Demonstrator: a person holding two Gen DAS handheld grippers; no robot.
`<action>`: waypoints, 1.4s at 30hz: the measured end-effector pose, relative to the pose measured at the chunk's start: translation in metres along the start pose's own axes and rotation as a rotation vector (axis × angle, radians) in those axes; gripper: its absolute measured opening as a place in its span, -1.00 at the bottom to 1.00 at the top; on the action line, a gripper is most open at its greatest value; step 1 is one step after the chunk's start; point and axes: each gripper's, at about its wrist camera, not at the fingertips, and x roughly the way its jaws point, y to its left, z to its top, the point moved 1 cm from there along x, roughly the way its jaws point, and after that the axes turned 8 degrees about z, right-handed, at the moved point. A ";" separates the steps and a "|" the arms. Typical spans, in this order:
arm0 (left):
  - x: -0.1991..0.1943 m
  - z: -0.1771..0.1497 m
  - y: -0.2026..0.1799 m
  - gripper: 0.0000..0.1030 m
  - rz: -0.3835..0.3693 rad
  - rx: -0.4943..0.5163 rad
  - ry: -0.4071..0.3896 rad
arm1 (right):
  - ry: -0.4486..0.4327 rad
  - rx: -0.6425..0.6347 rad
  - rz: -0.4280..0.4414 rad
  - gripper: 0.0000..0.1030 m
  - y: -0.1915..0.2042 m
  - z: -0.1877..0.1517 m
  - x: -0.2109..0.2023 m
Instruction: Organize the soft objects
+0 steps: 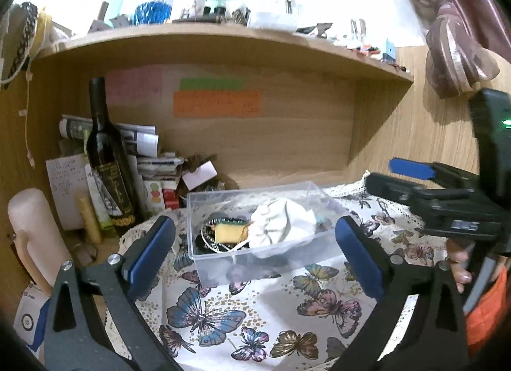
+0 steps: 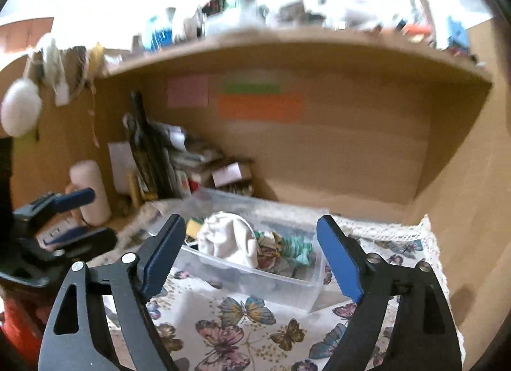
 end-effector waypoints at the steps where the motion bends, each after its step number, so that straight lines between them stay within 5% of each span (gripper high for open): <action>1: -0.003 0.001 -0.002 0.99 0.005 0.004 -0.007 | -0.016 0.005 0.003 0.64 0.002 0.000 -0.007; 5: -0.014 0.004 -0.007 0.99 0.012 0.008 -0.026 | -0.071 0.031 -0.001 1.00 0.005 -0.001 -0.025; 42: -0.036 0.004 -0.009 1.00 0.013 -0.013 -0.063 | -0.098 0.045 -0.019 1.00 0.014 -0.014 -0.042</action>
